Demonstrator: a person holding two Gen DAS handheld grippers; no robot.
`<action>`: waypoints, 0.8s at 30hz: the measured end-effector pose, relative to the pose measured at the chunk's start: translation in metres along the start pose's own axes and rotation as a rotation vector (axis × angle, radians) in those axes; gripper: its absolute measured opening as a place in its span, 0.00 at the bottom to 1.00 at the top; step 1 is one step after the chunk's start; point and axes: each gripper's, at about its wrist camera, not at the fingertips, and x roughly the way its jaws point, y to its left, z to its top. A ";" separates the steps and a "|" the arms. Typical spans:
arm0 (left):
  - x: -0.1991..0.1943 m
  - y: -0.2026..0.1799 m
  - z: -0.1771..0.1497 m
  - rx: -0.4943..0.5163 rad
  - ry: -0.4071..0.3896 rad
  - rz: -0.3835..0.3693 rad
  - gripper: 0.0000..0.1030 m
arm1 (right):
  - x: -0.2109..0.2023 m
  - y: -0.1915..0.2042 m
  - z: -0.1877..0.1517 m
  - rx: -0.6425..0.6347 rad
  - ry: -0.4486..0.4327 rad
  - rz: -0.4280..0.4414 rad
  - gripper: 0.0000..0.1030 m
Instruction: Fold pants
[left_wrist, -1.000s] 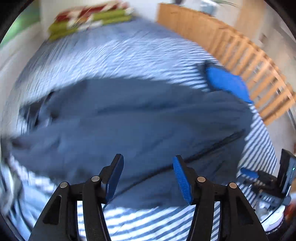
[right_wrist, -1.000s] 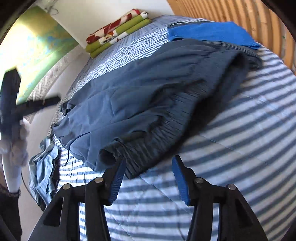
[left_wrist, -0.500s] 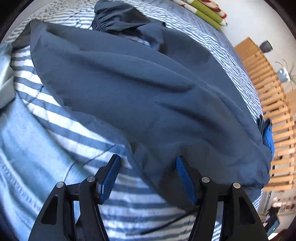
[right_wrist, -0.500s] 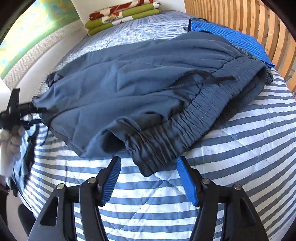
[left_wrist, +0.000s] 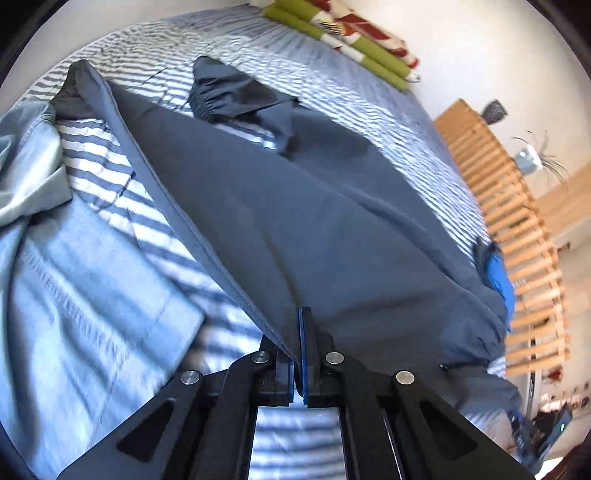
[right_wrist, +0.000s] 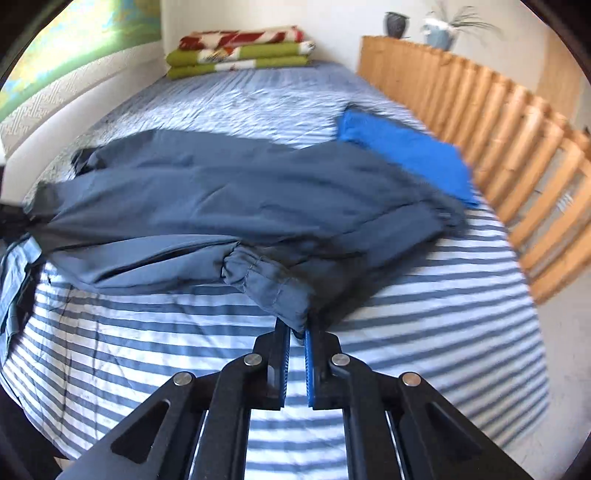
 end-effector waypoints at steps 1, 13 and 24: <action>-0.010 -0.012 -0.014 0.024 0.007 -0.031 0.01 | -0.013 -0.016 -0.003 0.021 -0.015 -0.008 0.06; -0.047 -0.144 -0.246 0.319 0.354 -0.285 0.12 | -0.067 -0.142 -0.043 0.205 0.006 -0.448 0.07; -0.106 -0.049 -0.097 0.210 0.036 0.037 0.32 | -0.084 -0.063 -0.025 0.104 -0.005 -0.181 0.22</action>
